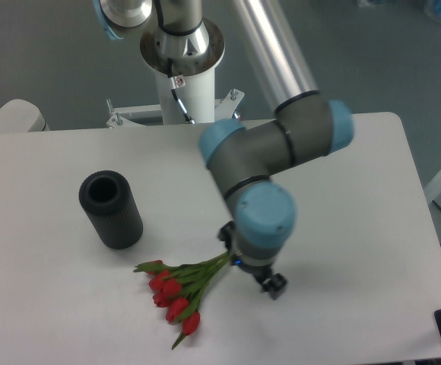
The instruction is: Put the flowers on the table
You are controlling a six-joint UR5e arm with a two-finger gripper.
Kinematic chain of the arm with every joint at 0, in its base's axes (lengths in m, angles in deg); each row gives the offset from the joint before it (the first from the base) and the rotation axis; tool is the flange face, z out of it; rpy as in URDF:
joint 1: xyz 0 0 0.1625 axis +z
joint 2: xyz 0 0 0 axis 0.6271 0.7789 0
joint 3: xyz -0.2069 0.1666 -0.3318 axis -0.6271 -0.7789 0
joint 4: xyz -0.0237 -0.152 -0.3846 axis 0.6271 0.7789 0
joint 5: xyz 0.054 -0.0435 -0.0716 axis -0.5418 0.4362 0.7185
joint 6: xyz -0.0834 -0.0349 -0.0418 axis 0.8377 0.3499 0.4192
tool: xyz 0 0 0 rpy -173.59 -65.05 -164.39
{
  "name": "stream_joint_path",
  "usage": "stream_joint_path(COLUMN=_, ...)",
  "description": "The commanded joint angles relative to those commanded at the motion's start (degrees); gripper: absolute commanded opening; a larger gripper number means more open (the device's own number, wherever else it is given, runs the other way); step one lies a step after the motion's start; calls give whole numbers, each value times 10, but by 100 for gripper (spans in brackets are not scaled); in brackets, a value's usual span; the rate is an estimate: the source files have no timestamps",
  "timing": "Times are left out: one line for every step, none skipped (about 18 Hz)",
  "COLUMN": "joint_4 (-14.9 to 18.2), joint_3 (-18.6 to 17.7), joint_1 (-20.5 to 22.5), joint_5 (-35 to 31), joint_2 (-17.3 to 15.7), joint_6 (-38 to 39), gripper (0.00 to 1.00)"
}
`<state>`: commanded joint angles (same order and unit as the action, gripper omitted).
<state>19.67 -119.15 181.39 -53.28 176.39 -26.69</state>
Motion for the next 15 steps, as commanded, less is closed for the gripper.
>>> stream_joint_path(joint_4=0, joint_3=7, joint_1=6, joint_5=0, joint_2=3, joint_6=-15, gripper=100)
stream_joint_path(joint_4=0, joint_3=12, joint_1=11, joint_5=-1, joint_2=6, joint_6=-25, gripper=100)
stream_joint_path(joint_4=0, joint_3=18, joint_1=16, joint_5=-2, joint_2=8, joint_6=-30, gripper=100)
stream_joint_path(joint_4=0, joint_3=21, joint_1=20, joint_5=-2, joint_2=10, joint_6=-38, gripper=100)
stream_joint_path(joint_4=0, joint_3=24, joint_1=26, joint_5=-2, joint_2=12, joint_6=-49, gripper=100)
stream_joint_path(joint_4=0, joint_3=24, joint_1=34, joint_5=-2, joint_2=12, joint_6=-63, gripper=100)
stream_joint_path(joint_4=0, joint_3=24, joint_1=40, joint_5=0, joint_2=13, joint_6=-76, gripper=100)
stream_joint_path(joint_4=0, joint_3=25, joint_1=47, joint_5=1, joint_2=14, joint_6=-84, gripper=100)
stream_joint_path(joint_4=0, joint_3=26, joint_1=50, joint_5=0, joint_2=15, joint_6=-88, gripper=100)
stream_joint_path(joint_4=0, joint_3=26, joint_1=53, joint_5=0, joint_2=17, joint_6=-92, gripper=100)
stream_joint_path(joint_4=0, joint_3=26, joint_1=55, joint_5=1, joint_2=17, joint_6=-92, gripper=100)
stream_joint_path(joint_4=0, joint_3=26, joint_1=56, joint_5=1, joint_2=17, joint_6=-92, gripper=100)
stream_joint_path(joint_4=0, joint_3=26, joint_1=56, joint_5=2, joint_2=17, joint_6=-92, gripper=100)
stream_joint_path(joint_4=0, joint_3=26, joint_1=56, joint_5=2, joint_2=17, joint_6=-92, gripper=100)
stream_joint_path(joint_4=0, joint_3=25, joint_1=56, joint_5=2, joint_2=17, joint_6=-92, gripper=100)
